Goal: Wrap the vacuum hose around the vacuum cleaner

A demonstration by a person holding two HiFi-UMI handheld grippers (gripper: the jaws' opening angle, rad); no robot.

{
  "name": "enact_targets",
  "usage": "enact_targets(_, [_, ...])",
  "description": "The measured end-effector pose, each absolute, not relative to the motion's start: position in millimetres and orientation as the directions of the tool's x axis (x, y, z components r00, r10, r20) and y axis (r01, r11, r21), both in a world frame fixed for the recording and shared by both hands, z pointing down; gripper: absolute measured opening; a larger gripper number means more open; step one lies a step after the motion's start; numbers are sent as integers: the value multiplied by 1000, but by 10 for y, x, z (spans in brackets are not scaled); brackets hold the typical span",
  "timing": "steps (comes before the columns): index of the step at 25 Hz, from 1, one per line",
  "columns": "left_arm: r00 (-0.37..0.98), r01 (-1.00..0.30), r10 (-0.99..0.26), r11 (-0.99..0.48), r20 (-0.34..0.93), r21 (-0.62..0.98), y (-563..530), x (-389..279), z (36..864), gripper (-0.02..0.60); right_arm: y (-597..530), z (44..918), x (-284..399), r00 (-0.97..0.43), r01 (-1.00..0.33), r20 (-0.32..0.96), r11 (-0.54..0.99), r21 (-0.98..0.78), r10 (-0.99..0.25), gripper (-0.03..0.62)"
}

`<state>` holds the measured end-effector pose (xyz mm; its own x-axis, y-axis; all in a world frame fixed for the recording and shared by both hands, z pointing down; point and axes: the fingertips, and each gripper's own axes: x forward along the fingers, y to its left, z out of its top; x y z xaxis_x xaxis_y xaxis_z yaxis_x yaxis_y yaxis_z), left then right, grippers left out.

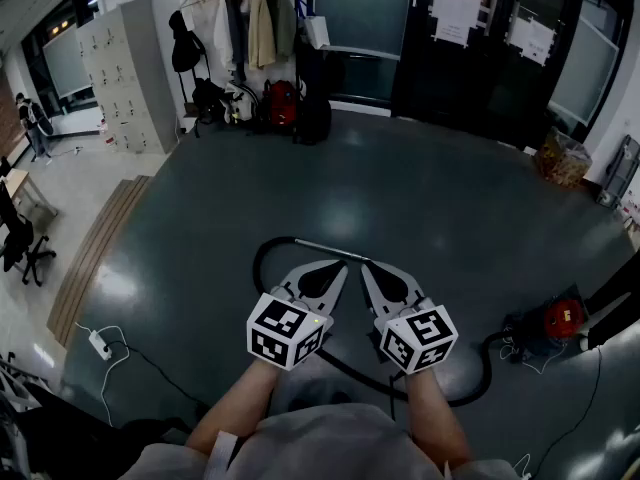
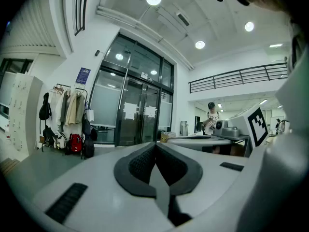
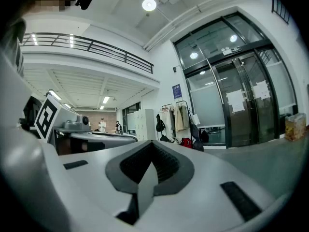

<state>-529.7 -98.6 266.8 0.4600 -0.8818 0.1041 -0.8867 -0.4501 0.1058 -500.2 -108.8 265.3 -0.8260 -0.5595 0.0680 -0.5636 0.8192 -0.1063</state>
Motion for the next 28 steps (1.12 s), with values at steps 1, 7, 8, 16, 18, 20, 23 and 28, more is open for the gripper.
enact_targets(1, [460, -887, -882, -450, 105, 106, -990, -5287, 2666, 9, -1088, 2650, -4997, -827, -562, 69, 821, -107, -557, 5])
enact_targets(7, [463, -885, -879, -454, 111, 103, -989, -5236, 2680, 8, -1087, 2668, -4975, -829, -559, 73, 822, -112, -554, 5])
enact_targets(8, [464, -885, -879, -454, 113, 102, -993, -5233, 2689, 9, -1095, 2674, -4972, -828, -560, 73, 821, -110, -555, 5])
enact_targets(16, [457, -889, -880, -448, 128, 100, -1042, -5217, 2728, 8, -1179, 2701, -4909, -821, -570, 86, 815, -100, -564, 5])
enact_targets(18, [451, -892, -883, -441, 132, 98, -1074, -5225, 2736, 8, -1224, 2703, -4893, -820, -572, 88, 815, -92, -566, 5])
enact_targets(20, [443, -896, -886, -433, 137, 96, -1112, -5212, 2753, 9, -1272, 2709, -4856, -821, -571, 88, 817, -88, -564, 5])
enact_targets(23, [432, -902, -889, -423, 150, 91, -1173, -5161, 2810, 8, -1354, 2758, -4768, -823, -567, 90, 819, -88, -561, 5])
enact_targets(28, [405, -914, -897, -398, 178, 73, -1323, -5081, 2902, 8, -1544, 2861, -4602, -828, -561, 91, 822, -98, -553, 5])
